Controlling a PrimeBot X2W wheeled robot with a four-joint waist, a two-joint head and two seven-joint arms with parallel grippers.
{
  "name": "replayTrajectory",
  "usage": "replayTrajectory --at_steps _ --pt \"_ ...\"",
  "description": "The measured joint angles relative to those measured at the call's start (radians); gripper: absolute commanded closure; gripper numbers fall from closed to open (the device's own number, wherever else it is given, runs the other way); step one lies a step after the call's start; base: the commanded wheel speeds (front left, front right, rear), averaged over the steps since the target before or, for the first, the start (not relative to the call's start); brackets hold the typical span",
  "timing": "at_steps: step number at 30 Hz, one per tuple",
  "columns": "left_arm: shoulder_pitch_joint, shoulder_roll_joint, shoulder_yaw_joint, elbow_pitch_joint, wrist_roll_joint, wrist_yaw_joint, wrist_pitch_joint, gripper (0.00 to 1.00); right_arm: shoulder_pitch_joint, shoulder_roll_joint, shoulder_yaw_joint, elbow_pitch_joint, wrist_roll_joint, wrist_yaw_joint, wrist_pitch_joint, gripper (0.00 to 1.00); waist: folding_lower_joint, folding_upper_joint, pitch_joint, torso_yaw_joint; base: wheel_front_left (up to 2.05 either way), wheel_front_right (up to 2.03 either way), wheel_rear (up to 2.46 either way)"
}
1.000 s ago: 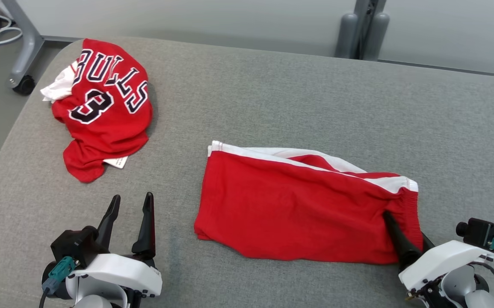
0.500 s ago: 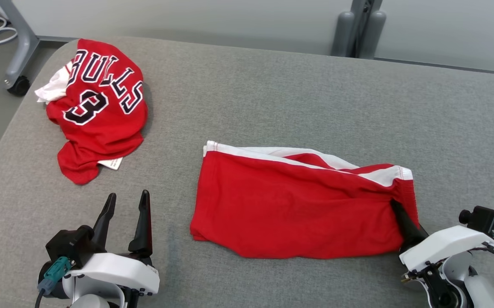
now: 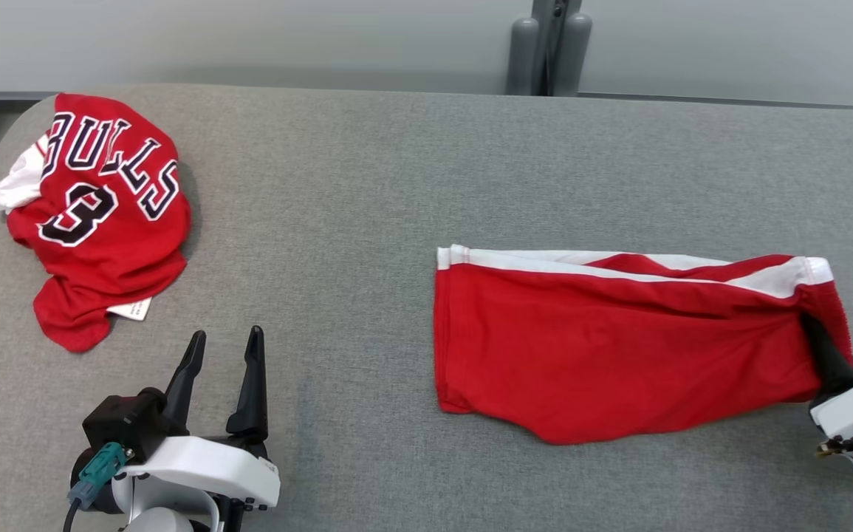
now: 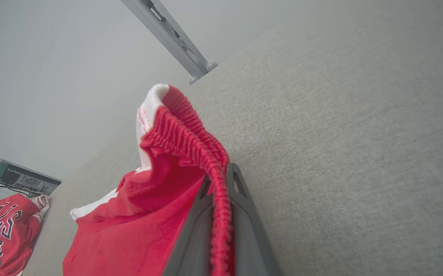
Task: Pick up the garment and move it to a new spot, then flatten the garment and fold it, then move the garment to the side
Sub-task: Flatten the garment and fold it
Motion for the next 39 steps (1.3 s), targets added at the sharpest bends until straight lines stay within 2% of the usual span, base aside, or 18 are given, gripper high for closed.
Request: replayTrajectory --at_steps 2,6,12,17,21,27,29,34,39 --pt "0.0 -0.002 -0.004 -0.001 -0.001 -0.001 0.001 0.0 -0.001 -0.009 -0.02 -0.014 -0.016 0.0 0.027 1.0 0.0 0.0 -0.003 -0.014 0.0 0.0 0.0" --pt "0.0 -0.005 -0.007 0.0 -0.005 -0.002 0.001 0.0 -0.001 0.022 -0.006 -0.07 -0.014 0.0 0.075 1.0 0.0 0.0 -0.009 -0.024 0.0 0.0 0.0" --pt "-0.001 -0.007 -0.012 0.002 -0.012 -0.009 0.002 0.0 0.036 0.105 0.074 -0.243 -0.029 0.0 0.176 1.0 0.0 0.0 -0.024 -0.034 0.0 0.0 0.0" --pt "-0.002 -0.01 -0.013 0.001 -0.016 -0.011 0.003 0.0 0.065 0.157 0.133 -0.356 -0.076 0.0 0.232 1.0 0.0 0.0 -0.033 -0.02 0.0 0.0 0.0" --pt "-0.003 -0.013 -0.014 -0.002 -0.023 -0.015 0.005 0.0 0.067 0.185 0.16 -0.379 -0.117 0.0 0.248 1.0 -0.0001 0.0 -0.04 0.002 0.0 0.0 0.0" --pt "-0.003 -0.021 -0.014 -0.004 -0.025 -0.02 0.004 0.0 0.021 0.198 0.191 -0.282 -0.21 0.0 0.229 1.0 0.0 0.0 -0.048 0.047 0.0 0.0 0.0" --pt "-0.003 -0.025 -0.014 -0.003 -0.025 -0.022 0.002 0.0 -0.01 0.198 0.206 -0.228 -0.195 0.0 0.196 1.0 -0.0001 0.0 -0.05 0.063 0.0 0.0 0.0" --pt "-0.004 -0.041 -0.021 0.005 -0.026 -0.031 0.001 0.0 -0.105 0.199 0.234 -0.037 -0.213 0.0 0.122 1.0 0.0 0.0 -0.054 0.098 0.0 0.0 0.0" --pt "-0.005 -0.056 -0.028 0.022 -0.026 -0.043 0.0 0.0 -0.202 0.199 0.274 0.167 -0.279 0.0 0.05 1.0 0.0 0.0 -0.061 0.13 0.0 0.0 0.0"
